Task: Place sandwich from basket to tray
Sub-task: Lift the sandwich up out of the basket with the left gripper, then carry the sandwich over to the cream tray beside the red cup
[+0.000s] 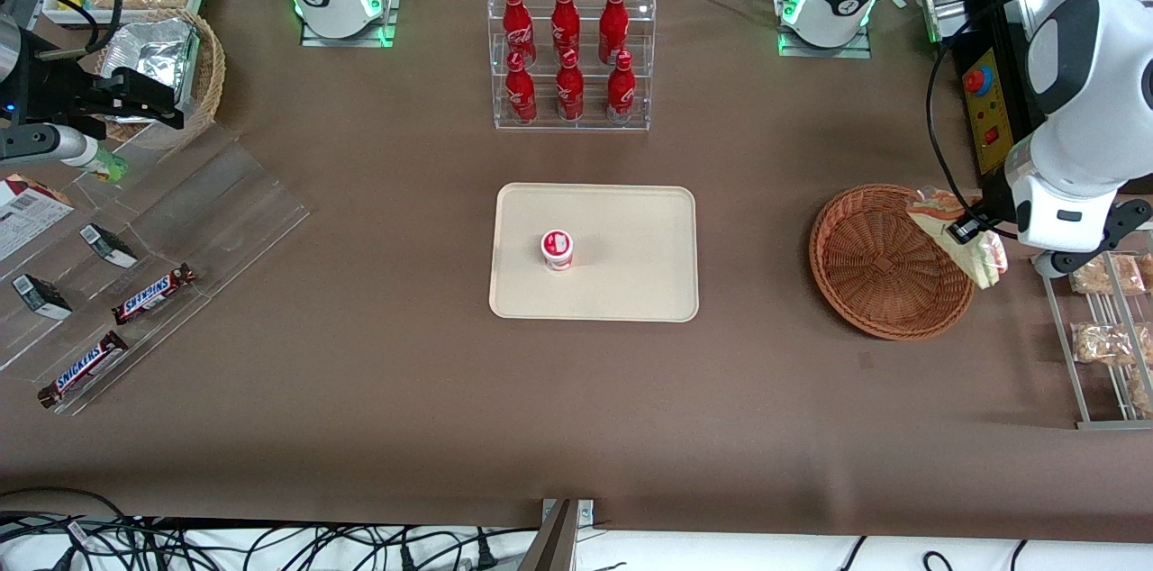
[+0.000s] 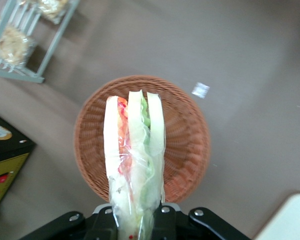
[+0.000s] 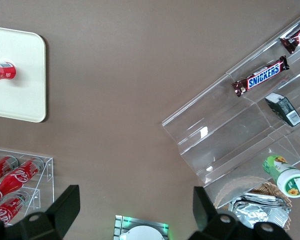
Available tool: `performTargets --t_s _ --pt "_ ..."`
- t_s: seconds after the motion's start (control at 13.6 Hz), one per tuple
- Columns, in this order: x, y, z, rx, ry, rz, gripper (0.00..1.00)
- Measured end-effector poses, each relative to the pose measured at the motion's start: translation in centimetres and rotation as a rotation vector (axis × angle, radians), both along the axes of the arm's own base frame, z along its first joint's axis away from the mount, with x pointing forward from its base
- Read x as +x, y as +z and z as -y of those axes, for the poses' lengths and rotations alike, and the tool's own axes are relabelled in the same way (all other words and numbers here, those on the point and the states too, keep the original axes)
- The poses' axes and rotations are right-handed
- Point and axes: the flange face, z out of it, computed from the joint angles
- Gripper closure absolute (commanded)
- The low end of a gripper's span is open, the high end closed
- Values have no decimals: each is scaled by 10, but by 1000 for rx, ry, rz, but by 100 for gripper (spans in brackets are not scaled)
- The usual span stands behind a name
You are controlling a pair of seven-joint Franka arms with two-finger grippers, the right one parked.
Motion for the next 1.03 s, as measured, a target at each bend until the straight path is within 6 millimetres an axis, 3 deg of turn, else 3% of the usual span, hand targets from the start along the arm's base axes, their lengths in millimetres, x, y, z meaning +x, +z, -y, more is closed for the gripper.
performTargets --t_s 0.22,0.51,0.81,1.03 --pt "-1 12 50 -24 -125 14 100" --pt "-19 14 136 -46 -307 -8 100" --pt "-37 -7 220 -86 -500 -22 100" --pt "-42 -39 273 -141 -592 3 100"
